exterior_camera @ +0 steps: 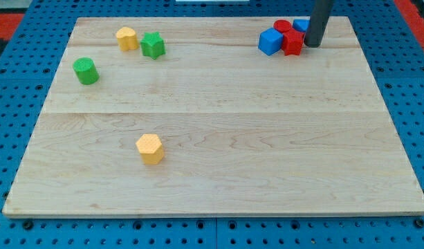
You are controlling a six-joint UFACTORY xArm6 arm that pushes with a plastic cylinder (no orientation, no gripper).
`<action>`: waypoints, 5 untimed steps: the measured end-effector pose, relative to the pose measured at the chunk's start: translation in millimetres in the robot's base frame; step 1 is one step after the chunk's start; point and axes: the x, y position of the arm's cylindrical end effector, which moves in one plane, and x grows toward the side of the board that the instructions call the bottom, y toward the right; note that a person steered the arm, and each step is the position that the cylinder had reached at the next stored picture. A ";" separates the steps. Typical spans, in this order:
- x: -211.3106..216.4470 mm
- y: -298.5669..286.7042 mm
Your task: Separate the blue triangle from the red circle
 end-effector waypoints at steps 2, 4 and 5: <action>-39.8 10.0; -59.7 -15.1; -57.8 -5.9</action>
